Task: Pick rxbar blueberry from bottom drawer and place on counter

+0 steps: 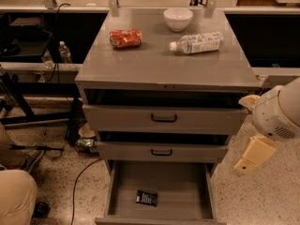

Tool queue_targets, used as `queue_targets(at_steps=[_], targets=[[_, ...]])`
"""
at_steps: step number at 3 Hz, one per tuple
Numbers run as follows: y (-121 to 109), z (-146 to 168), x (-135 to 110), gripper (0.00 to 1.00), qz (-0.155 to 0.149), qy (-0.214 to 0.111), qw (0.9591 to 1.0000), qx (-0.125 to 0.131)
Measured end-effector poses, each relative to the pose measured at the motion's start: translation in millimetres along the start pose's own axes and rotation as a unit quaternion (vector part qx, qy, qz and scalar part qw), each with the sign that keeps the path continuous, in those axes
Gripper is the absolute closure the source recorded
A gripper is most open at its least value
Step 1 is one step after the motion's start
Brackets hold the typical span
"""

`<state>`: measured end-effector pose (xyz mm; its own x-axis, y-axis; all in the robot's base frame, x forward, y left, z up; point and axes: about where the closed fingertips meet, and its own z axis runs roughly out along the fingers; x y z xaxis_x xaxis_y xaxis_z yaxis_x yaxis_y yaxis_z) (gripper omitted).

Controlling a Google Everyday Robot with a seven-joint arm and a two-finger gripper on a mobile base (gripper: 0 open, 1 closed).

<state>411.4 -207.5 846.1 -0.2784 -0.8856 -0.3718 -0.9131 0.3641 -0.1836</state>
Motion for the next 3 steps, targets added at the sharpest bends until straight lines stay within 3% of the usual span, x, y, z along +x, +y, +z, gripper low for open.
queue_targets(at_steps=[1, 2, 3], targets=[[13.5, 48.0, 25.5, 0.0, 0.033, -0.026, 0.9988, -0.023], [36.1, 117.3, 44.1, 0.0, 0.069, -0.061, 0.9948, -0.043], [66.5, 213.6, 52.8, 0.0, 0.11, -0.113, 0.9856, -0.062]])
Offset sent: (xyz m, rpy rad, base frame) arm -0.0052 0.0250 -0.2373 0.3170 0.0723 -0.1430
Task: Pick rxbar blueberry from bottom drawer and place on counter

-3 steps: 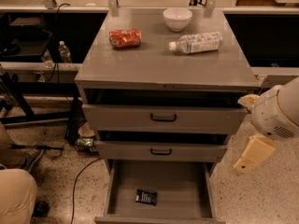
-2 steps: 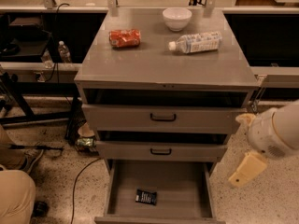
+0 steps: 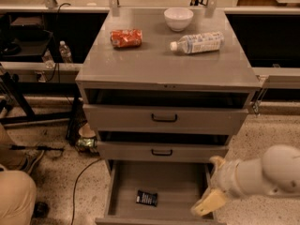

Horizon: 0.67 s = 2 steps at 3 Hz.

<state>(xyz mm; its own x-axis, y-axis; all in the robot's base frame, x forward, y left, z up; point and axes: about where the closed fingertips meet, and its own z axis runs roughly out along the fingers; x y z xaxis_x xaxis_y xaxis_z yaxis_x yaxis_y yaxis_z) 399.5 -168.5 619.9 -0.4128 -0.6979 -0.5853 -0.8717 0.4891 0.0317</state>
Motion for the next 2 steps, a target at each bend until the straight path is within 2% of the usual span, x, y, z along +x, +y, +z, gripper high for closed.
queue_targets(at_steps=[1, 2], targets=[[0.1, 76.7, 16.2, 0.0, 0.031, -0.043, 0.9986, -0.003], [0.3, 81.2, 17.4, 0.0, 0.031, -0.044, 0.9986, -0.007]])
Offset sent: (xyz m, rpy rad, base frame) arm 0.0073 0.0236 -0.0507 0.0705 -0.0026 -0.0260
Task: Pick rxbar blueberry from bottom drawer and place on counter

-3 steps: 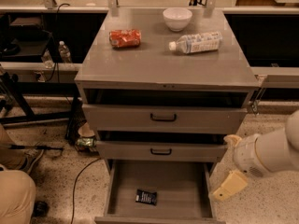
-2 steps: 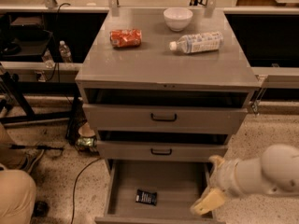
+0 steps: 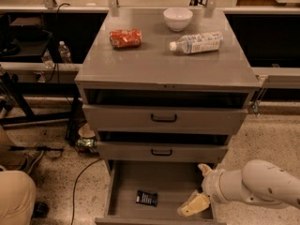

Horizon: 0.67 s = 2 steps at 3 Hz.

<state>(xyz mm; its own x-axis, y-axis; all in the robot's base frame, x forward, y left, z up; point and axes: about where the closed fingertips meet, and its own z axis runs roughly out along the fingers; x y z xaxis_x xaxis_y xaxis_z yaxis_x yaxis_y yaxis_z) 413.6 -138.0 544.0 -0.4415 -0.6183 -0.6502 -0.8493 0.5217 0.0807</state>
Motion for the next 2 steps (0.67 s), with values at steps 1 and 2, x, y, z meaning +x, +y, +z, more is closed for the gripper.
queue_targets(at_steps=[1, 2], targets=[[0.0, 25.7, 9.4, 0.0, -0.001, -0.003, 0.9997, -0.023], [-3.4, 59.9, 21.9, 0.0, 0.007, -0.028, 0.9981, -0.055]])
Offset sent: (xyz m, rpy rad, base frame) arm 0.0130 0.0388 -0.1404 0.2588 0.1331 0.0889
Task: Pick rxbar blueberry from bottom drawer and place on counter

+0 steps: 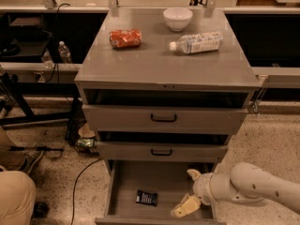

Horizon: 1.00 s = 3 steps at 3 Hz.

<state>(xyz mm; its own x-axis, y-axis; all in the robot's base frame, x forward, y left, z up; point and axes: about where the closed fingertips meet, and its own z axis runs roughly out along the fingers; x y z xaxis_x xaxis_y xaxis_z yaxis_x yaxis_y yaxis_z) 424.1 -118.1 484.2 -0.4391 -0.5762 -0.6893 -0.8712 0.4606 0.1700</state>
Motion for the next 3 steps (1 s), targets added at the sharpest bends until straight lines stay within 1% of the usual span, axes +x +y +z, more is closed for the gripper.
queue_targets(at_steps=[1, 2, 3], targets=[[-1.4, 51.4, 28.7, 0.0, 0.016, -0.019, 0.9989, -0.04], [5.6, 113.1, 59.5, 0.0, 0.035, -0.038, 0.9961, -0.072], [5.6, 113.1, 59.5, 0.0, 0.035, -0.038, 0.9961, -0.072]])
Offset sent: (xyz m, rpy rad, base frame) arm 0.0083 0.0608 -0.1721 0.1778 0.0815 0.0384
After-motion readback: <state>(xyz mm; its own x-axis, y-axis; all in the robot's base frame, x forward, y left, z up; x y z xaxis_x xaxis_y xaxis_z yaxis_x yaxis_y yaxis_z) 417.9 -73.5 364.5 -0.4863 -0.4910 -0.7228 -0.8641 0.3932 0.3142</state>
